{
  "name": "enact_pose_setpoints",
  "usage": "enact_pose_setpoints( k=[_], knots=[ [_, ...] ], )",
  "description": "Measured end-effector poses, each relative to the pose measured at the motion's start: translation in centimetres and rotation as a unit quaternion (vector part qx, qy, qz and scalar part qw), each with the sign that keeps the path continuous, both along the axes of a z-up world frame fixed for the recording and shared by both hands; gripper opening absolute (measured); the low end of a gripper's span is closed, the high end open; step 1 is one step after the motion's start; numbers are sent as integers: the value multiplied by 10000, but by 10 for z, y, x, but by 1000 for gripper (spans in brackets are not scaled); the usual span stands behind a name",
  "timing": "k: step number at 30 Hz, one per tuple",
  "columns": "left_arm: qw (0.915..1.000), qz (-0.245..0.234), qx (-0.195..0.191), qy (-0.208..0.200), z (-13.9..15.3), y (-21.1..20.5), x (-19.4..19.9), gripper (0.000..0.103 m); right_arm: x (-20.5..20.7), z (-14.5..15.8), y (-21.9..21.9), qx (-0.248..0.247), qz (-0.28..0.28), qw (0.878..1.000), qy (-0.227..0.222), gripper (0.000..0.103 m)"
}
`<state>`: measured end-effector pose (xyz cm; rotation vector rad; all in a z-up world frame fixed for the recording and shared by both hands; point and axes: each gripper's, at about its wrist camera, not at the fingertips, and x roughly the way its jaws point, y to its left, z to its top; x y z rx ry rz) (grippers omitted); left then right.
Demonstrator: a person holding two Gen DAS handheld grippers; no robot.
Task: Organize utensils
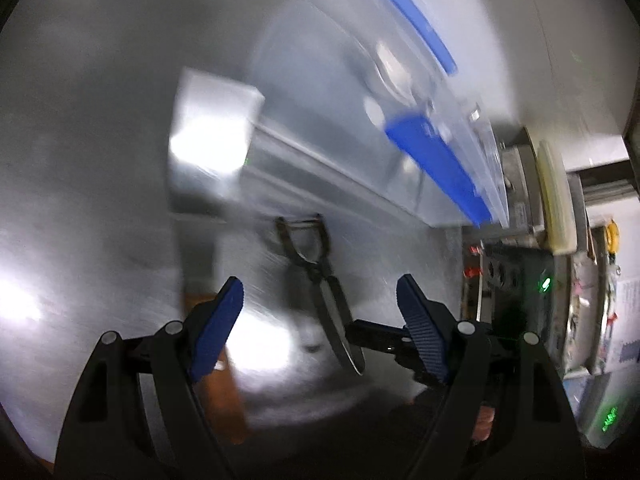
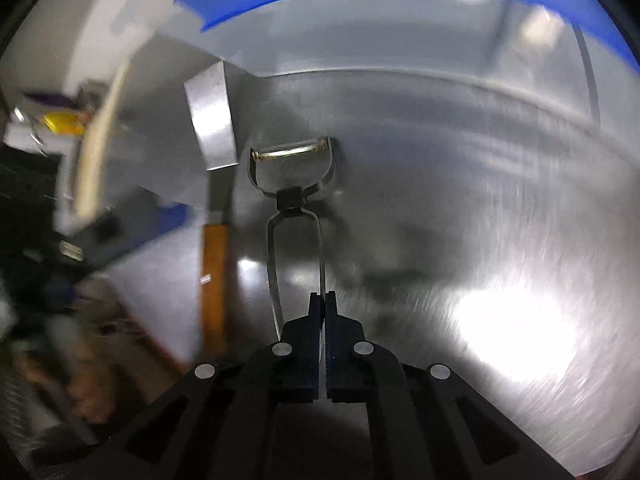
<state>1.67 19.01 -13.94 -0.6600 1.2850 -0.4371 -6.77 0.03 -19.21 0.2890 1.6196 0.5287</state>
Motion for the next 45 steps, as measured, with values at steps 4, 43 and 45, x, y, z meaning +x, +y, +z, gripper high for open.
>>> enact_pose_setpoints(
  k=[4, 43, 45],
  knots=[
    [9986, -300, -288, 316, -15, -32, -2, 75, -7, -1, -25, 567, -292, 9973, 357, 3],
    [9762, -2144, 168, 293, 26, -261, 225, 17, 173, 79, -167, -731, -1578, 9771, -1223, 1],
    [9761, -2107, 233, 485, 10, -262, 229, 17, 180, 73, -165, -896, -1458, 9782, -1175, 1]
  ],
)
